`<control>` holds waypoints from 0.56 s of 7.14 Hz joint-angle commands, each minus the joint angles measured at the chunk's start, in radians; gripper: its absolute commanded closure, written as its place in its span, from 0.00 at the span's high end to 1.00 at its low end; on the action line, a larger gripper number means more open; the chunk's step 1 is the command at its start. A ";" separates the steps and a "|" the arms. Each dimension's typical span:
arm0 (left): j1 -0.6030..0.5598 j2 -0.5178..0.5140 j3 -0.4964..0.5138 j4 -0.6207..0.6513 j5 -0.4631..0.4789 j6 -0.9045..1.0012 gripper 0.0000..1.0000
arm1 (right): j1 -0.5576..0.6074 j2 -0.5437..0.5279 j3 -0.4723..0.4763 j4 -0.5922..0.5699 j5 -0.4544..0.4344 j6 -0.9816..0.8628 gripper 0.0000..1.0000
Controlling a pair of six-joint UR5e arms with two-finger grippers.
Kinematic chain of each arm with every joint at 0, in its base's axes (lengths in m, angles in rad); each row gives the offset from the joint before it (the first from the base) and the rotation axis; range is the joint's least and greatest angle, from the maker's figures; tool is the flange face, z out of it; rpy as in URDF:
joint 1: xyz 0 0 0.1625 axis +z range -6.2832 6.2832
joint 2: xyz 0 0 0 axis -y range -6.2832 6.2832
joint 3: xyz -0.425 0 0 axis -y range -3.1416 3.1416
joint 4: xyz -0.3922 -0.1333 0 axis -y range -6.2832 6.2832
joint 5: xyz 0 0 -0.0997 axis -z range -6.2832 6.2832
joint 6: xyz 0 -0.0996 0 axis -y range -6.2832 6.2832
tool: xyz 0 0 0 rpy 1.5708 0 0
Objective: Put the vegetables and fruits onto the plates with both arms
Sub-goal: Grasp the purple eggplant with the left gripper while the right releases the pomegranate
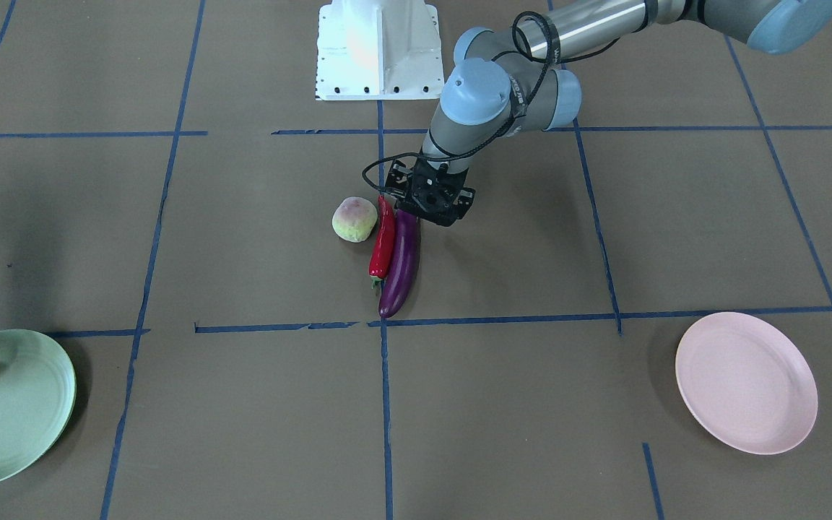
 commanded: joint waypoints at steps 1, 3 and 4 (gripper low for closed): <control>0.025 -0.007 0.025 -0.008 0.005 -0.002 0.74 | 0.009 -0.001 0.004 0.000 0.002 0.000 1.00; 0.032 -0.008 0.026 -0.016 0.005 -0.004 0.73 | 0.016 -0.002 0.030 -0.003 0.045 0.004 1.00; 0.032 -0.008 0.026 -0.014 0.005 -0.004 0.47 | 0.022 -0.004 0.035 -0.002 0.075 0.006 1.00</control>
